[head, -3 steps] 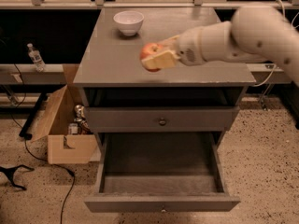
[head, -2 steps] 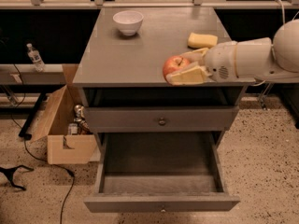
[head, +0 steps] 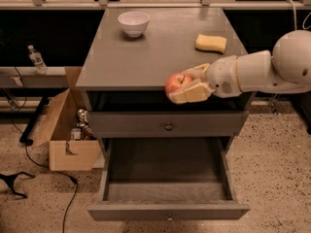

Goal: Place apple into middle drawer

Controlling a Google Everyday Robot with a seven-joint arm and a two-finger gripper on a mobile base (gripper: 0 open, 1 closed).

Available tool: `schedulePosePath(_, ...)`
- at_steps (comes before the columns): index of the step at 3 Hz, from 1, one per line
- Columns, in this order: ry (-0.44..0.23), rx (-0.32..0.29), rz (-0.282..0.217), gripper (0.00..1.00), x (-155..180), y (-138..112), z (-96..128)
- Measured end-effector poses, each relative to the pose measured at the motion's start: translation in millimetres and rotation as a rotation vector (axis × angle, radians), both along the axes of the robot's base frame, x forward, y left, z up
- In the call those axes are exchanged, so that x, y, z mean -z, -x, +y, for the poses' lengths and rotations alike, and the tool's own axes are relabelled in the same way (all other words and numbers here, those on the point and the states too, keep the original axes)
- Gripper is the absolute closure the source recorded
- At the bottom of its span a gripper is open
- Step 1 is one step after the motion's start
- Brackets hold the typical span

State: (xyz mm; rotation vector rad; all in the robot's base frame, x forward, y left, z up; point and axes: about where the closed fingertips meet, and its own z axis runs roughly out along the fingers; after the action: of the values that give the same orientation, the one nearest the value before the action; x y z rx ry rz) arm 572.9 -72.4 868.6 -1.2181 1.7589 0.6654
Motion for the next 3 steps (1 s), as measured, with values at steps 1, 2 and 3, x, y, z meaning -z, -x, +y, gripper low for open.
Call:
schedulePosePath(1,0.042,-0.023,0.055,1.0,51.5,28.9,-3.1)
schedulePosePath(2,0.125,-0.013,0.127,1.0,114.3,55.9,-8.9)
schedulePosePath(3,0.189,0.013,0.203,1.0,189.9,80.9,-5.7)
